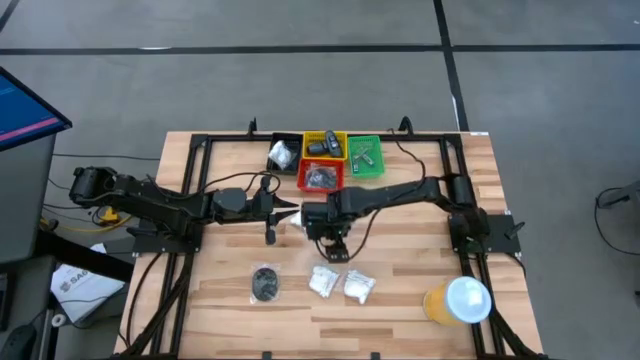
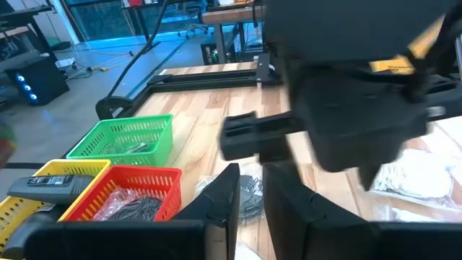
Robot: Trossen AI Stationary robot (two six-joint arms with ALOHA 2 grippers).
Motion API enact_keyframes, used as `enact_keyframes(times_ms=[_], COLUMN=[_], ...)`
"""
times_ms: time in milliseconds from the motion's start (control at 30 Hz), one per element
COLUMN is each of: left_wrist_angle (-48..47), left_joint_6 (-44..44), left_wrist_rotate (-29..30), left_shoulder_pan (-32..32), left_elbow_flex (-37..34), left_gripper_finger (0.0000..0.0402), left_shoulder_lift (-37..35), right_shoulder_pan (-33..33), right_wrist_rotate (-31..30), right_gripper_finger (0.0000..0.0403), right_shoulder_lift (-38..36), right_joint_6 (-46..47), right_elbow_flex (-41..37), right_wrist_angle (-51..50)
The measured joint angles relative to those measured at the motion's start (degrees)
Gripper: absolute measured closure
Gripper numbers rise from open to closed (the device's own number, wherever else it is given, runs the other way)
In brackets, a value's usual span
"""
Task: Pick & Place Travel size toiletries
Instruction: Put the cotton pack into the black bin
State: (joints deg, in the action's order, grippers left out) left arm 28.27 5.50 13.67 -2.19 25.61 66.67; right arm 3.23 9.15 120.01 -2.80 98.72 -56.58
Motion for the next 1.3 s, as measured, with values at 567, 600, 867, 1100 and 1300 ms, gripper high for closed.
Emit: enact_keyframes(times_ms=[567,600,867,1100,1300], left_wrist_angle=[0.02,0.0,0.02,0.02,0.02], left_joint_6=[0.0,0.0,-0.02,-0.44,-0.45], left_wrist_rotate=[0.0,0.0,0.0,0.0,0.0], left_shoulder_pan=[0.01,0.01,0.01,-0.01,0.0], left_elbow_flex=[0.0,0.0,0.0,0.0,0.0], left_gripper_finger=[0.0347,0.0347,0.0347,0.0347,0.0347], left_shoulder_lift=[0.0,0.0,0.0,0.0,0.0], right_shoulder_pan=[10.46,11.08,16.0,18.3,18.55], right_wrist_rotate=[0.0,0.0,-0.26,-4.72,-5.0], right_gripper_finger=[0.0138,0.0138,0.0138,0.0138,0.0138], right_shoulder_lift=[0.04,0.04,0.08,1.32,1.25], right_joint_6=[9.03,9.72,13.82,15.53,19.18], right_elbow_flex=[0.0,0.0,0.0,-0.05,-0.02], right_wrist_angle=[-0.04,-0.04,0.22,1.36,1.97])
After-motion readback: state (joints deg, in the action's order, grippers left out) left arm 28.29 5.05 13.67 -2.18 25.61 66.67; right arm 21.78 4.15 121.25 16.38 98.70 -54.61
